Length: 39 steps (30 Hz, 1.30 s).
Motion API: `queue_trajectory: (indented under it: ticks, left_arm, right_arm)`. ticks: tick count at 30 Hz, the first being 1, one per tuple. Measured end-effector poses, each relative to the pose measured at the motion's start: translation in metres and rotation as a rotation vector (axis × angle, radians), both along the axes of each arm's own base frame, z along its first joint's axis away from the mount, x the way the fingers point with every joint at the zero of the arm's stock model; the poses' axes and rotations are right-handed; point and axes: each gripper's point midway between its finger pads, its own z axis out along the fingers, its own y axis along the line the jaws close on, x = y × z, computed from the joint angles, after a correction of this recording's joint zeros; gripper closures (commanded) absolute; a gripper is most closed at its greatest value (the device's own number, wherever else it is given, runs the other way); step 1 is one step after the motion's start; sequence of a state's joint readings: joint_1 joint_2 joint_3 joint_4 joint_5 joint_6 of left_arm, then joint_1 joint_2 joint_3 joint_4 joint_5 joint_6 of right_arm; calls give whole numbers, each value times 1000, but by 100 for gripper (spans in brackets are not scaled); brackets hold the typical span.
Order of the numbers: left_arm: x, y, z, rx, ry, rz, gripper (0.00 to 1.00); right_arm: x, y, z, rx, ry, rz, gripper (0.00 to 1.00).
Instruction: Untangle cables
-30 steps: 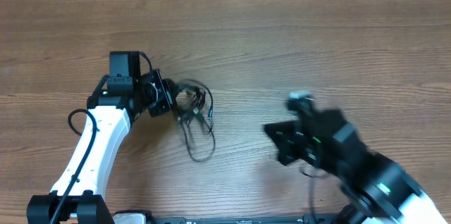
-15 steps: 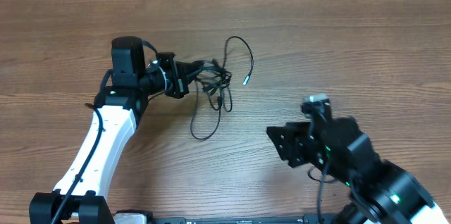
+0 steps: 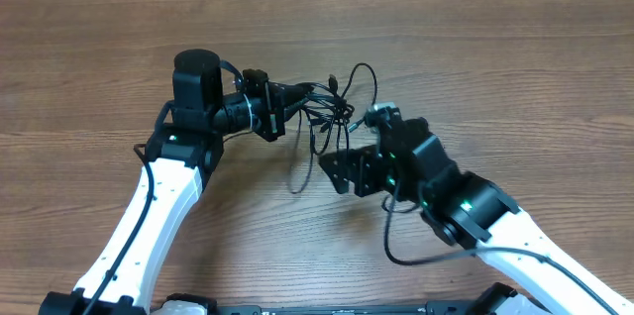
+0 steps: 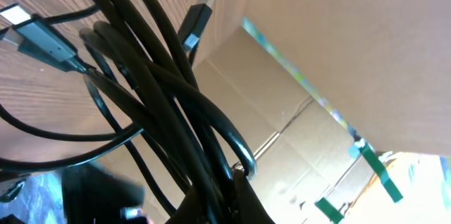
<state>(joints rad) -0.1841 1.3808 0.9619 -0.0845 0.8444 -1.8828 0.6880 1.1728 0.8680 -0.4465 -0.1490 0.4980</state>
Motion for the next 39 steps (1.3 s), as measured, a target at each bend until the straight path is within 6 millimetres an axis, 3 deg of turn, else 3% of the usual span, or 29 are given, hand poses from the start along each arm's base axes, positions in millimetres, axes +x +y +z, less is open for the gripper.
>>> queue_trajectory:
  ticks: [4,5,7,9,11,17,20,23,26,30,33,37,39]
  left_arm:
    - [-7,-9,7,-3,-13,-15,95]
    - [-9,-11,8,-4,-11,-19,95]
    - [-13,-19,8,-4,-6,-32,95]
    - [-16,-25,7,-1,-4,-44,96]
    - [-18,-29,7,3,-5,-48,95]
    - [-15,-27,7,1,-2,-31,95]
    - [-11,-22,7,-3,13,-8,95]
    - [1,-8,13,-22,-8,41,96]
    - [13,9,21,-41,-34,94,96]
    - [22,35,16,-41,10,168,96]
    - [25,51,6,-30,58,213,96]
    - [25,67,0,-30,97,248,96]
    - [26,71,1,-35,97,253,96]
  right_arm:
    - [14,12,-6,16,-14,-2,0]
    - [16,13,-8,18,-13,-7,4]
    - [21,14,-13,18,-3,-34,25]
    - [25,11,-18,10,12,-66,75]
    - [26,10,-19,9,19,-86,96]
    - [21,0,-32,-33,71,-117,96]
    - [7,-11,-48,-99,142,-119,96]
    - [-11,-26,-66,-181,232,-120,96]
    - [-24,-27,-68,-199,267,-66,96]
    - [-44,-12,-46,-144,209,104,96]
    - [-54,-11,-21,-111,124,156,96]
    - [-55,-37,6,-110,30,57,96]
    - [-56,-61,11,-136,27,-64,96]
